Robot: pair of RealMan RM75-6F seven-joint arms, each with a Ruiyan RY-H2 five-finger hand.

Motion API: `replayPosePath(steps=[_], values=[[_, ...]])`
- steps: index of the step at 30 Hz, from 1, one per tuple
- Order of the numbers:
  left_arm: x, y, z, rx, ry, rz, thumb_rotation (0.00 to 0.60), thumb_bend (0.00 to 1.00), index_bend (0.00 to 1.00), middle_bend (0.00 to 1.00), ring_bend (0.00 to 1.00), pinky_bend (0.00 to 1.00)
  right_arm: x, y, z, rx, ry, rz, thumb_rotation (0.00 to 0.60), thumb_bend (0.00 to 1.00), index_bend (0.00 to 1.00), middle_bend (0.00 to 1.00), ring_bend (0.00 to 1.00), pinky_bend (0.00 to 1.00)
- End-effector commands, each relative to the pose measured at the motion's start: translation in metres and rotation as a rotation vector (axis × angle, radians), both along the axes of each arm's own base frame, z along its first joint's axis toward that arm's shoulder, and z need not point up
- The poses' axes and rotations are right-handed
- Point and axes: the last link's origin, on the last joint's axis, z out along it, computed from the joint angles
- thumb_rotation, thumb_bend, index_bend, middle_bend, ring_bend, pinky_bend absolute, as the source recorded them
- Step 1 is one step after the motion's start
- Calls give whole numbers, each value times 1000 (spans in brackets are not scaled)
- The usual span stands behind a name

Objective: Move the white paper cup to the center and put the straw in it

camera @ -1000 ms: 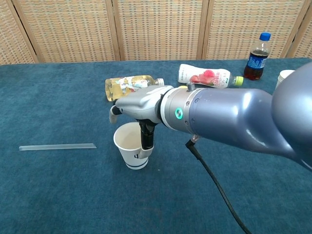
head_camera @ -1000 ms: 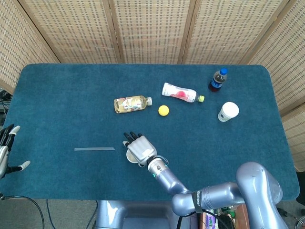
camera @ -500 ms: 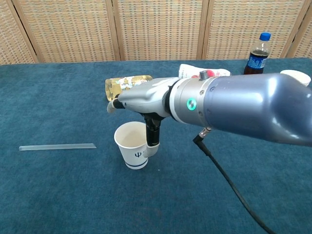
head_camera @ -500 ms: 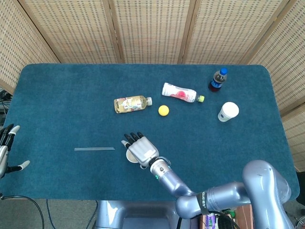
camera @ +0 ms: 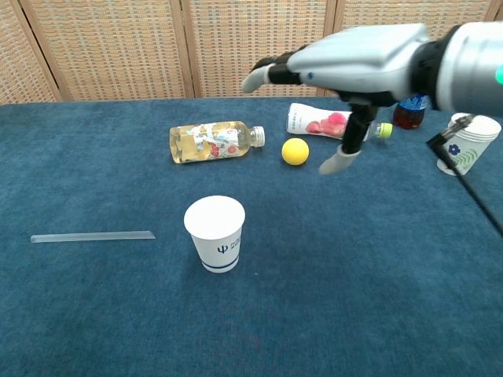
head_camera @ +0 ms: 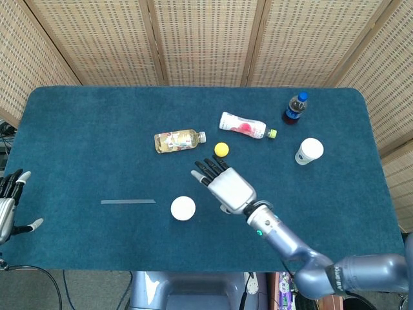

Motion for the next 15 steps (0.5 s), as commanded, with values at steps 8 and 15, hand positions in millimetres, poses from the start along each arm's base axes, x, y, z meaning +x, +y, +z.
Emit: replayPosePath(steps=[8, 15], values=[[5, 24, -7, -51, 20, -54, 600, 48, 0, 0, 0, 0, -163, 39, 99, -207, -90, -119, 600, 102, 97, 0, 0, 0], [22, 54, -41, -160, 49, -128, 600, 49, 20, 0, 0, 0, -226, 100, 101, -323, -335, -212, 600, 96, 97, 0, 0, 0]])
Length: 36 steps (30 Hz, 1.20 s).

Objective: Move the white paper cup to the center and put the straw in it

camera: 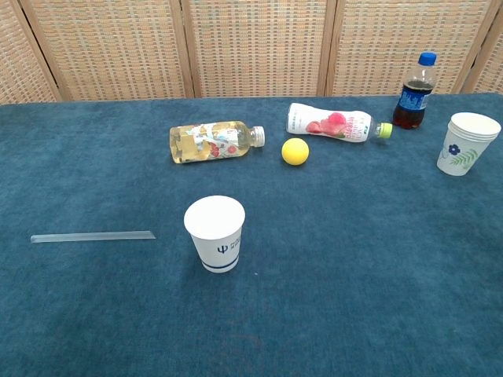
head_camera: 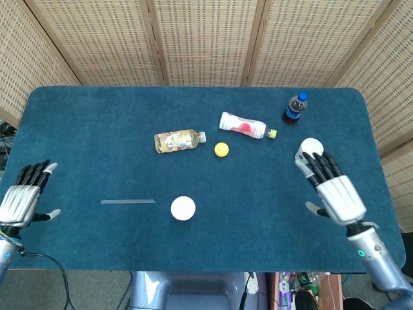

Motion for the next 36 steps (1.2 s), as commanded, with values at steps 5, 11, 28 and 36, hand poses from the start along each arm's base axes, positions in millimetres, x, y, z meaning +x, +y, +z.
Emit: replayPosePath(steps=[5, 11, 28, 36], values=[[9, 18, -37, -62, 6, -14, 600, 48, 184, 0, 0, 0, -33, 55, -7, -42, -212, 31, 600, 96, 97, 0, 0, 0], [11, 29, -70, -91, -7, 1, 600, 54, 376, 0, 0, 0, -34, 59, -3, -59, -253, 60, 600, 95, 97, 0, 0, 0], [8, 42, -120, -112, 0, 37, 600, 173, 501, 0, 0, 0, -39, 58, 5, -34, -292, 30, 600, 96, 97, 0, 0, 0], [10, 45, -130, -125, 10, 40, 600, 246, 500, 0, 0, 0, -40, 56, 5, -29, -290, 23, 600, 96, 97, 0, 0, 0]])
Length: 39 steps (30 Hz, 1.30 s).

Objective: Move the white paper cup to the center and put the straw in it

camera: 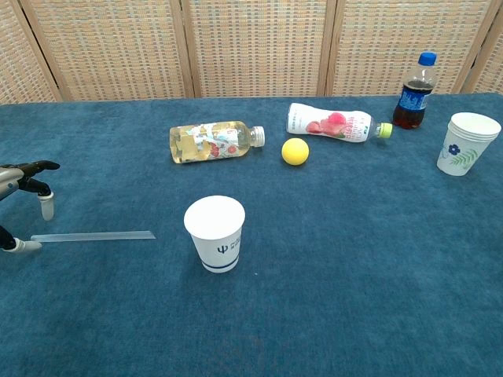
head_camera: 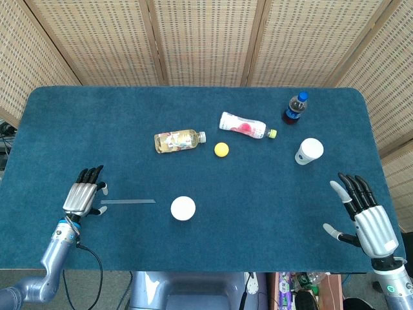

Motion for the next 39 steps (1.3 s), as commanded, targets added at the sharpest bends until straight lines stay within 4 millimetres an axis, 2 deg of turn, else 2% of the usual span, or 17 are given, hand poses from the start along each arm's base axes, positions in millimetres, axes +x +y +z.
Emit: replayPosePath(steps=[1, 12, 32, 39], values=[[1, 1, -2, -4, -3, 0, 600, 256, 500, 0, 0, 0, 0, 0, 0, 2, 1, -1, 600, 96, 97, 0, 0, 0], [2, 0, -6, -20, 2, 9, 600, 343, 509, 0, 0, 0, -1, 0, -1, 15, 9, -8, 600, 95, 97, 0, 0, 0], [3, 1, -16, -46, 8, 33, 600, 347, 509, 0, 0, 0, -2, -1, -2, 20, 11, -12, 600, 95, 97, 0, 0, 0], [4, 2, -19, -44, 6, 30, 600, 413, 532, 0, 0, 0, -2, -1, -3, 23, 12, -15, 600, 95, 97, 0, 0, 0]])
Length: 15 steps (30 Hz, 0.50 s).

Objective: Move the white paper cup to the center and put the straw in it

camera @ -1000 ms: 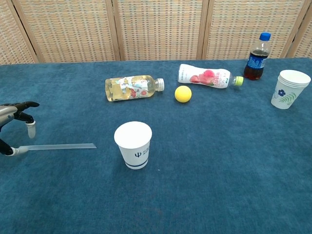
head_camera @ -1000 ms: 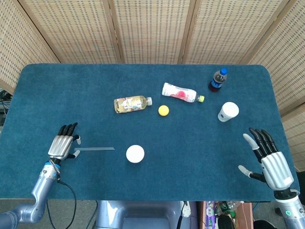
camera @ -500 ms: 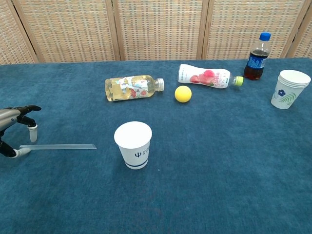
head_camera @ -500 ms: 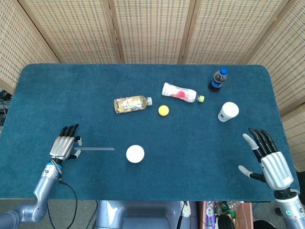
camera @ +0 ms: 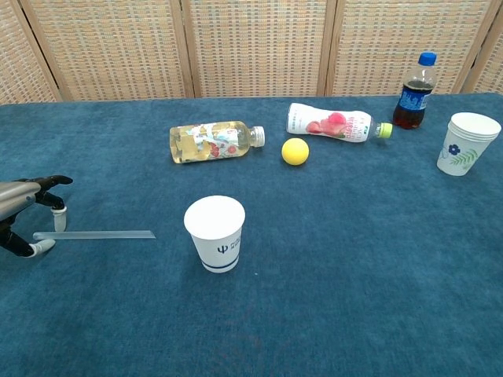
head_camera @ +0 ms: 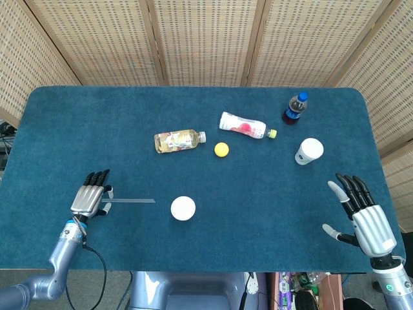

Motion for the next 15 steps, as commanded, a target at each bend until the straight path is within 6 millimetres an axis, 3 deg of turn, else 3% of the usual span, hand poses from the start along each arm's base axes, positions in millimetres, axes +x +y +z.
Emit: replayPosePath(steps=[1, 15], values=[[0, 0, 0, 2, 3, 2, 600, 425, 542, 0, 0, 0, 0, 0, 0, 2, 0, -1, 600, 96, 97, 0, 0, 0], [4, 4, 14, 64, 5, -35, 600, 469, 566, 0, 0, 0, 0, 0, 0, 2, 2, -1, 600, 95, 97, 0, 0, 0]])
